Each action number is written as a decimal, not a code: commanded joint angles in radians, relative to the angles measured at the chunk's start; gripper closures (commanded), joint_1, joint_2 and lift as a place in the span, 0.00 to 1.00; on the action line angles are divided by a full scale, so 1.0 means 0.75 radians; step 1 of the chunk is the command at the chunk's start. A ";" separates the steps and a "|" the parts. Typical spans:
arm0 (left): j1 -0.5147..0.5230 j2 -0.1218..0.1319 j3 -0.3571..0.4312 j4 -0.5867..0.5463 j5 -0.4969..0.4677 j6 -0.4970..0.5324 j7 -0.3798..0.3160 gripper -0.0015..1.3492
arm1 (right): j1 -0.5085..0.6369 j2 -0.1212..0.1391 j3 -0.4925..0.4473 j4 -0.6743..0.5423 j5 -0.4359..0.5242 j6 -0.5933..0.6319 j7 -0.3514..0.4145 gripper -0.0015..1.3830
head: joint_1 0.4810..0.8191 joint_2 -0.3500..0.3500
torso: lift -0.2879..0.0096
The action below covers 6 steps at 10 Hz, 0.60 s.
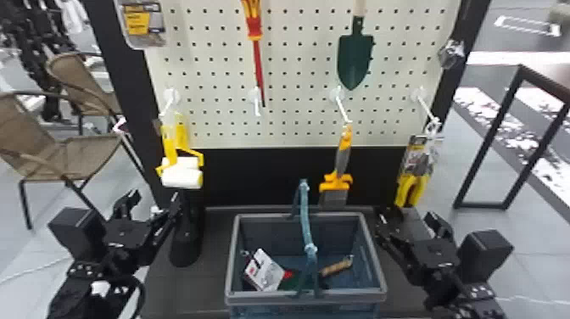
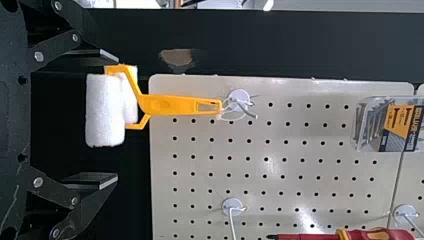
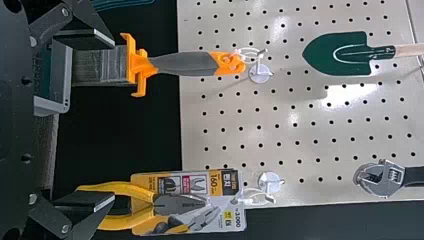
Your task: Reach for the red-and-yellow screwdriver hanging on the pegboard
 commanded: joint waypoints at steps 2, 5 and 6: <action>0.000 -0.003 0.000 0.002 -0.002 0.002 0.000 0.33 | 0.000 0.000 0.000 -0.002 0.001 0.000 0.000 0.16 | 0.20 0.50 | 0.63; 0.000 -0.003 0.002 0.002 -0.002 -0.006 0.000 0.33 | 0.000 0.000 0.000 0.000 -0.003 0.000 -0.002 0.16 | 0.20 0.50 | 0.63; 0.000 -0.003 0.004 0.002 -0.002 -0.010 0.000 0.33 | 0.000 0.000 0.000 -0.002 -0.003 0.000 -0.004 0.16 | 0.20 0.50 | 0.63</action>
